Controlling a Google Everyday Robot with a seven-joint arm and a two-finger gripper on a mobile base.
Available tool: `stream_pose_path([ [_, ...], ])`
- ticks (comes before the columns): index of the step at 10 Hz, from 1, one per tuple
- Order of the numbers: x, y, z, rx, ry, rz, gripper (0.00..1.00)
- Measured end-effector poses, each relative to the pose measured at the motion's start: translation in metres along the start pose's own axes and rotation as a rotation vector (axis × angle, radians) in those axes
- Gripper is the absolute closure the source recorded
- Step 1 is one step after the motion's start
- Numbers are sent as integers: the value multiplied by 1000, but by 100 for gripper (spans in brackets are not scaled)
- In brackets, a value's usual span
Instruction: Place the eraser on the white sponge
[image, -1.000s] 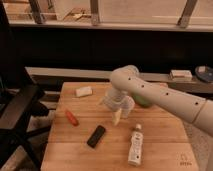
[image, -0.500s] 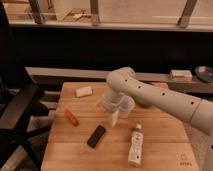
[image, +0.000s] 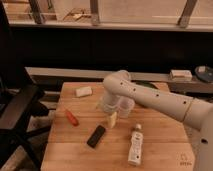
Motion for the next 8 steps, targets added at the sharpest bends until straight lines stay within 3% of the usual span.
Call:
stream_pose_path([
  [5, -19, 8, 61, -26, -153, 14, 20],
  [8, -17, 15, 84, -26, -219, 38, 22],
])
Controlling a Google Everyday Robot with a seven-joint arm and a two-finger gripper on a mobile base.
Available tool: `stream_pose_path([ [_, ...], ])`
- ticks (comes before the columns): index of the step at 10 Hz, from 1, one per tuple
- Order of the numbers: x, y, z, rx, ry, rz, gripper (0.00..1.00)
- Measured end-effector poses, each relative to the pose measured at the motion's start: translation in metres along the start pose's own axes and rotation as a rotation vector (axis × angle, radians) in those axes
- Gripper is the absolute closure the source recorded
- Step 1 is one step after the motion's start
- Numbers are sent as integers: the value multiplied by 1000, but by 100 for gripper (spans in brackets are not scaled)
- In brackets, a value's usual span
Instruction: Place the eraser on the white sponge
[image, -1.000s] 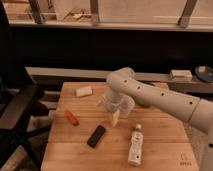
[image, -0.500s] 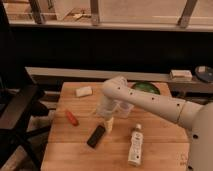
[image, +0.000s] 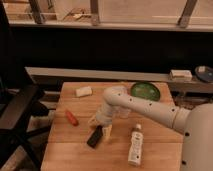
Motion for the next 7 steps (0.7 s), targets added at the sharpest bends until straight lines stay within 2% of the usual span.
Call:
stream_pose_path([
  [3, 8, 1, 7, 0, -13, 11, 50],
  [5, 11, -6, -2, 17, 2, 3, 70],
  [7, 9, -20, -21, 51, 13, -9, 92],
])
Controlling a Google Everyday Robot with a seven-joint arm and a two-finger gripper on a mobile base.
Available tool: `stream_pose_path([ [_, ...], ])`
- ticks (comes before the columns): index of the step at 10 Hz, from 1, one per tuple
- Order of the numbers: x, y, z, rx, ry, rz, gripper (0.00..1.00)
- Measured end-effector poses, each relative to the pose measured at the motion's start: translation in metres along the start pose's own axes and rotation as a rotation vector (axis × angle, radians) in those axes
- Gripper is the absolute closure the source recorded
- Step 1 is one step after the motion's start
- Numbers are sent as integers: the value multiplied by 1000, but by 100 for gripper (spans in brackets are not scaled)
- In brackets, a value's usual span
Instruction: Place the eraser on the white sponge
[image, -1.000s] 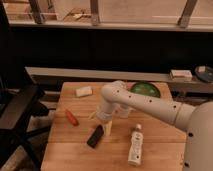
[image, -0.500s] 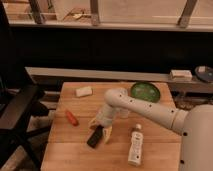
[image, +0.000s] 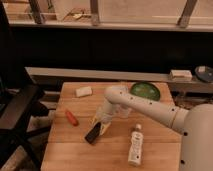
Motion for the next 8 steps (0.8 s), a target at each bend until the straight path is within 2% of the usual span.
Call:
stream_pose_path([
  [2, 2, -14, -18, 35, 10, 0, 100],
  [3, 6, -25, -32, 64, 18, 10, 100],
  [5, 22, -55, -68, 141, 40, 43, 100],
  [8, 47, -125, -124, 269, 77, 70, 100],
])
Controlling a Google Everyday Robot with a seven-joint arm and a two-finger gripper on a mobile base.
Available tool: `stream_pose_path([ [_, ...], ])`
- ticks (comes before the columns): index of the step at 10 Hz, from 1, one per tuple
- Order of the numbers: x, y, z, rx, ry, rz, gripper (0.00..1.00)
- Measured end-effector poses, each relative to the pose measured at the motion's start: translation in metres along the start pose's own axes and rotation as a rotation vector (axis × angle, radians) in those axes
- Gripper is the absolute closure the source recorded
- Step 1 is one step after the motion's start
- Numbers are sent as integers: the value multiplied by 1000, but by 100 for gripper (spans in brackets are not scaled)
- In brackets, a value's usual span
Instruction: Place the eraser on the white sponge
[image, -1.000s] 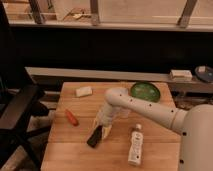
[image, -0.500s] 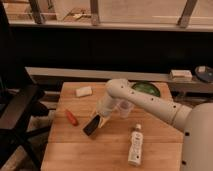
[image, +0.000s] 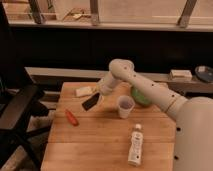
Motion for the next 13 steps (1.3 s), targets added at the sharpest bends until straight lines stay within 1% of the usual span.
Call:
stream_pose_path([
  [2, 7, -23, -11, 38, 9, 8, 100],
  [5, 8, -23, -11, 39, 10, 9, 100],
  [7, 13, -28, -12, 55, 13, 19, 100],
  [8, 21, -44, -8, 86, 16, 38, 100],
  [9, 28, -58, -3, 104, 14, 58, 100],
  [10, 36, -70, 6, 107, 5, 84, 100],
  [11, 42, -77, 13, 102, 0, 103, 100],
  [12, 52, -89, 25, 95, -5, 129, 100],
  [13, 58, -94, 38, 81, -13, 147, 100],
])
